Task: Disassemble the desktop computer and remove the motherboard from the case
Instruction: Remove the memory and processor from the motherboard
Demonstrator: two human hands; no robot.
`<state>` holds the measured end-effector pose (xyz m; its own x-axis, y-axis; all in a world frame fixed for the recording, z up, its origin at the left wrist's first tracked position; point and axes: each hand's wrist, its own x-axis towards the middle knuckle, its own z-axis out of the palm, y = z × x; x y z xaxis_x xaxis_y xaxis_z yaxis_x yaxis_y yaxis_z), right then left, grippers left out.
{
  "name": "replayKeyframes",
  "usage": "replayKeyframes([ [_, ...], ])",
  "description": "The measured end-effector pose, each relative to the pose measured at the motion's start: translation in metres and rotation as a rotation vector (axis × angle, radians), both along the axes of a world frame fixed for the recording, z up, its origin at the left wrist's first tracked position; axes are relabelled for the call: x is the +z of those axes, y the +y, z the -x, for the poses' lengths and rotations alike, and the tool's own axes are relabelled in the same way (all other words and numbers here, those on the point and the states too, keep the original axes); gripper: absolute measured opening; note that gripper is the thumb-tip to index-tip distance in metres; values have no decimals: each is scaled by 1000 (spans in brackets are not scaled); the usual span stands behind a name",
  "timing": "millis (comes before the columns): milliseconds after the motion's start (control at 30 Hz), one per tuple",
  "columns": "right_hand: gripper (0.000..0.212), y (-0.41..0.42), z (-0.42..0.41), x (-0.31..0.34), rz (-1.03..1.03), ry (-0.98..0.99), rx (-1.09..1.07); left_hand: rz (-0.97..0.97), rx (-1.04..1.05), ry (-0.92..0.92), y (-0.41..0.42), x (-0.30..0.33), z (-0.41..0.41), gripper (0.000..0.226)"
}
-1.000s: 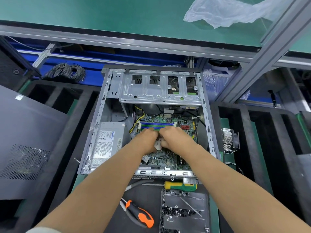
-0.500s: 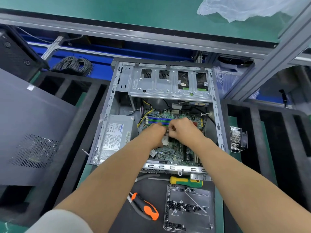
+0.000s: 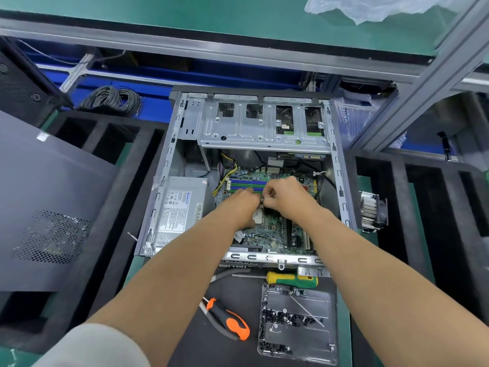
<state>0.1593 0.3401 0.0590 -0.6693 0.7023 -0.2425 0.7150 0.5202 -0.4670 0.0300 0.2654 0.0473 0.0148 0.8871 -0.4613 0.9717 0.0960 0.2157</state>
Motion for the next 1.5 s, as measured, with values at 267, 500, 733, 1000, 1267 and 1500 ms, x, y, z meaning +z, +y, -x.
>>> replayKeyframes([
  [267,14,2,3,-3,-4,17,-27,-1,10,-7,1,1,0,51],
  [500,10,3,2,5,64,44,-29,-15,0,-3,2,-1,0,49],
  [733,6,-2,-6,14,107,31,57,-12,6,-10,2,-2,0,46],
  [1000,4,-11,-10,13,186,-108,221,-18,5,-24,2,-2,0,43],
  [1267,33,-13,-7,5,197,-256,262,-16,-5,-12,2,-3,0,49],
  [1500,19,-16,-3,-2,145,-242,246,-46,-1,-37,0,-4,1,48],
])
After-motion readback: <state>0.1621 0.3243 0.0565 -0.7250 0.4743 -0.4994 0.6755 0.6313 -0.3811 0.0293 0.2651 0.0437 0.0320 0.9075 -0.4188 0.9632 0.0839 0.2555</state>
